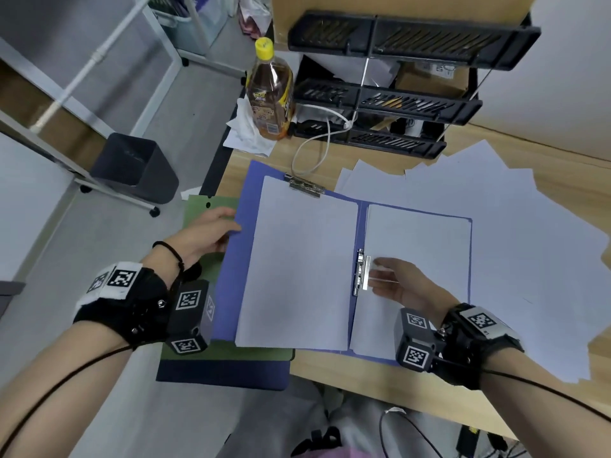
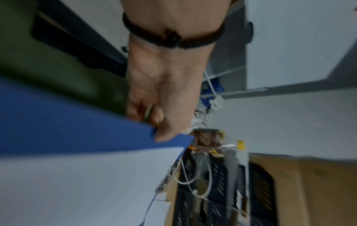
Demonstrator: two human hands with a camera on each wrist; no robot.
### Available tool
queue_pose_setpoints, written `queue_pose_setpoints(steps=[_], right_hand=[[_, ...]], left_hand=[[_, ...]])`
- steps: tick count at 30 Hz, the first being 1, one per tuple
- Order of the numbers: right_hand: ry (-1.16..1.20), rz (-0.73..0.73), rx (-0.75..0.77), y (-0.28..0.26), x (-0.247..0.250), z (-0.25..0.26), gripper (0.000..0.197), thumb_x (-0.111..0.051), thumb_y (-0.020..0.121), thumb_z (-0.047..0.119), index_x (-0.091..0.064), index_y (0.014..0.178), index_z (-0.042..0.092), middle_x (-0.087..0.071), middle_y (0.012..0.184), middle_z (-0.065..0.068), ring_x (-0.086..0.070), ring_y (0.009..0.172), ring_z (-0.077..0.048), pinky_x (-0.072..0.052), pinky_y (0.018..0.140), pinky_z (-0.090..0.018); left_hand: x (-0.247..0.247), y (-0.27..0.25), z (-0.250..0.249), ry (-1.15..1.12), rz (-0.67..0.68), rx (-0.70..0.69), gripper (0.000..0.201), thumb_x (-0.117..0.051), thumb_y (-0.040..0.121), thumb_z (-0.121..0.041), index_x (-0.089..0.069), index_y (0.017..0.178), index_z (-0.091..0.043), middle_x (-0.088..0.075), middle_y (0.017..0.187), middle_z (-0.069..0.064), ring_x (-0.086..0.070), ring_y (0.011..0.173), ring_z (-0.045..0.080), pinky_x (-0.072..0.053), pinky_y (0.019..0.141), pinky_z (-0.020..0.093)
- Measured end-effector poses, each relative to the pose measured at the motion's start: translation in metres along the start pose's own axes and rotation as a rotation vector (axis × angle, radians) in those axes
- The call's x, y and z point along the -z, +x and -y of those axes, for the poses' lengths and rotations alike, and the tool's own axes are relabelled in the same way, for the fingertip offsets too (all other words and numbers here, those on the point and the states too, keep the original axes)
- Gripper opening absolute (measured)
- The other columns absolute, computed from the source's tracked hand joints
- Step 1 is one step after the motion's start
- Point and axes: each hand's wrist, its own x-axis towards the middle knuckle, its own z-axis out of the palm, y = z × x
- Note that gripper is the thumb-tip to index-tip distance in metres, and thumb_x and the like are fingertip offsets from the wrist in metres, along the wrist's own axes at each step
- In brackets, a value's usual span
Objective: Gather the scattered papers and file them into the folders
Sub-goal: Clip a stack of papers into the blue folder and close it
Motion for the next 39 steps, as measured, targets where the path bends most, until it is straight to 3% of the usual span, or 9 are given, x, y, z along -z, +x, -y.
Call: queue_pose_setpoints(steps=[4,9,14,22,26,29,33,37,39], right_hand=[[-0.196,0.139,0.038,-0.02,-0.006,0.026,0.063,-0.073,0.061,0.05,-0.057,0.117,0.027,-0.06,0.114,-0.003,-0.059,0.102,-0.023,-0.046,0.089,-0.042],[0.001,0.37,0.177,-0.063,-0.017,0.063,0.076,-0.067,0.074,0.061,-0.049,0.138,0.024,-0.051,0.138,-0.006,-0.053,0.126,-0.028,-0.05,0.093,-0.06],[-0.096,0.44,0.318,-0.11,0.013,0.076,0.061,-0.053,0.087,0.055,-0.049,0.14,0.025,-0.056,0.141,-0.001,-0.059,0.121,-0.027,-0.056,0.086,-0.052],[-0.003,-0.04,0.305,-0.095,0.094,0.018,0.028,-0.047,0.102,0.014,-0.057,0.128,0.01,-0.071,0.119,-0.005,-0.07,0.105,-0.023,-0.058,0.088,-0.035],[-0.081,-0.361,0.164,-0.076,0.121,-0.022,0.044,-0.054,0.096,0.01,-0.041,0.138,0.008,-0.064,0.11,-0.003,-0.062,0.092,-0.021,-0.049,0.079,-0.031],[-0.142,-0.381,0.074,-0.065,0.126,-0.046,0.047,-0.052,0.097,0.01,-0.036,0.141,0.011,-0.053,0.114,-0.007,-0.05,0.098,-0.021,-0.037,0.084,-0.031],[-0.221,-0.326,0.065,-0.057,0.122,-0.053,0.01,-0.053,0.096,0.011,-0.056,0.105,0.008,-0.055,0.095,-0.01,-0.047,0.084,-0.022,-0.036,0.066,-0.029],[-0.204,-0.325,0.092,-0.049,0.125,-0.05,0.013,-0.058,0.095,0.019,-0.062,0.102,0.009,-0.058,0.09,-0.007,-0.049,0.077,-0.019,-0.038,0.067,-0.028],[-0.166,-0.292,0.085,-0.045,0.128,-0.052,0.017,-0.058,0.095,0.025,-0.061,0.106,0.012,-0.06,0.093,-0.003,-0.051,0.084,-0.019,-0.038,0.075,-0.031]], left_hand=[[0.0,-0.035,-0.048,0.014,0.43,-0.145,0.024,-0.061,0.091,-0.014,-0.053,0.114,-0.01,-0.067,0.105,0.009,-0.061,0.092,0.024,-0.058,0.072,0.035],[-0.048,-0.053,-0.095,0.028,0.716,-0.226,0.042,-0.054,0.091,-0.026,-0.05,0.129,-0.007,-0.057,0.129,0.004,-0.06,0.109,0.032,-0.056,0.083,0.045],[-0.12,-0.05,-0.109,0.127,0.901,-0.224,0.05,-0.053,0.088,-0.044,-0.052,0.136,-0.031,-0.051,0.141,-0.01,-0.058,0.122,0.021,-0.052,0.095,0.048],[-0.199,-0.019,-0.084,0.247,0.731,-0.131,0.025,-0.047,0.098,-0.038,-0.061,0.118,-0.035,-0.059,0.129,-0.009,-0.063,0.112,0.017,-0.05,0.098,0.034],[-0.197,0.0,-0.051,0.265,0.463,0.003,0.008,-0.046,0.096,-0.021,-0.054,0.098,-0.021,-0.052,0.097,-0.001,-0.055,0.082,0.02,-0.048,0.074,0.028],[-0.193,0.005,-0.031,0.282,0.395,0.085,0.004,-0.045,0.097,-0.018,-0.047,0.094,-0.02,-0.047,0.1,0.002,-0.053,0.084,0.023,-0.045,0.074,0.031],[-0.201,0.007,-0.016,0.226,0.402,0.103,0.003,-0.055,0.094,-0.019,-0.055,0.092,-0.022,-0.062,0.103,0.004,-0.065,0.09,0.02,-0.047,0.093,0.034],[-0.211,0.004,-0.009,0.096,0.422,0.136,0.005,-0.064,0.089,-0.015,-0.061,0.094,-0.013,-0.067,0.095,0.007,-0.065,0.08,0.017,-0.055,0.073,0.024],[-0.219,0.002,-0.004,-0.027,0.505,0.142,0.032,-0.069,0.084,-0.007,-0.058,0.114,-0.008,-0.069,0.108,0.011,-0.068,0.095,0.024,-0.057,0.08,0.032]])
